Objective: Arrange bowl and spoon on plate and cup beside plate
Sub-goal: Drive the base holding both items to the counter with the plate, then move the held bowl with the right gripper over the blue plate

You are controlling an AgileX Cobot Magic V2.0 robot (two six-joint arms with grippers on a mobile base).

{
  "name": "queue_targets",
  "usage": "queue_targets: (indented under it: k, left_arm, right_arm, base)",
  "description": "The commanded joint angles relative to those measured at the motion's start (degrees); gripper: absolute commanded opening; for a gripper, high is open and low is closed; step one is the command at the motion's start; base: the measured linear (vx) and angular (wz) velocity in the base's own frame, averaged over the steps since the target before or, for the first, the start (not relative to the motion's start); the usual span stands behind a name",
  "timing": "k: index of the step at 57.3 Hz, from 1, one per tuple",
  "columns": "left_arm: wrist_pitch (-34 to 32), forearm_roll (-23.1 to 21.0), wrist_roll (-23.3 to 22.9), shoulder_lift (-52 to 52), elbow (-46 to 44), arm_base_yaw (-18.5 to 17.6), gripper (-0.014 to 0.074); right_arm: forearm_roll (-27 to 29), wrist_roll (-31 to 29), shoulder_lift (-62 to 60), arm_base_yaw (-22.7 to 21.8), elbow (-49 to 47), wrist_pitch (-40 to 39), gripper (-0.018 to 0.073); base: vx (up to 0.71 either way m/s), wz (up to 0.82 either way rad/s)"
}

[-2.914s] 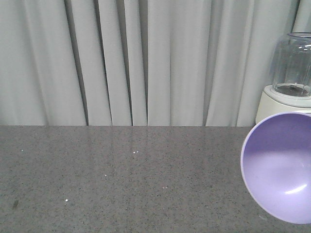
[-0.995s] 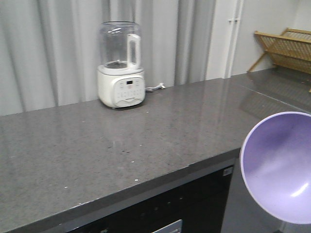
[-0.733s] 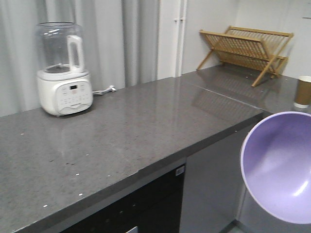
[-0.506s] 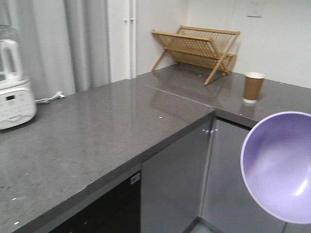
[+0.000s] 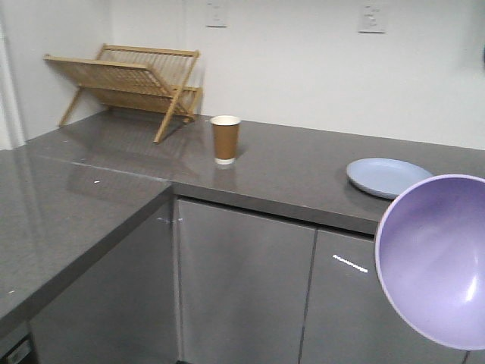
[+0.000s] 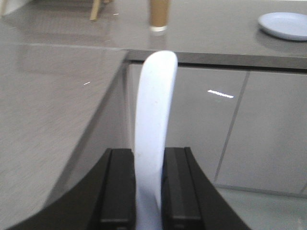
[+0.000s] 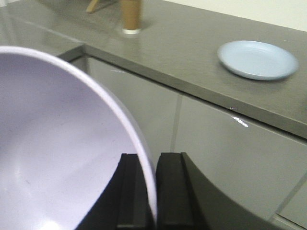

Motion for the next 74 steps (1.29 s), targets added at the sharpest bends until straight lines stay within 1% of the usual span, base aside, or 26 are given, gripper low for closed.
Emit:
queue_targets:
  k: [1,16,33,49,74]
  left_arm:
    - [-4.5,-0.9,0.0,-0.2,-1.6,-0.4,-0.0003]
    - [-4.5,-0.9,0.0,-0.2,-1.6,-0.4,-0.0003]
    - [-4.5,-0.9,0.0,-0.2,-1.6,-0.4,-0.0003]
    - [-4.5,-0.9,0.0,-0.2,-1.6,-0.4,-0.0003]
    - [-4.5,-0.9,0.0,-0.2,-1.6,-0.4,-0.0003]
  right_arm:
    - [0.4,-0.4,-0.4,-0.2,-1.6,-4.7,-0.0009]
    - [0.4,-0.4,-0.4,-0.2,-1.6,-4.7,-0.0009]
    - [0.4,-0.4,-0.4,-0.2,-1.6,-4.7,-0.0009]
    - [0.4,-0.4,-0.4,-0.2,-1.6,-4.7,-0.0009]
    - [0.4,-0.4,-0.4,-0.2,-1.6,-4.7,-0.0009]
  base:
    - [0.22,-0.72]
    - [0.23,-0.62]
    - [0.26,-0.36]
    - [0.31,-0.13]
    - [0.35,0.01]
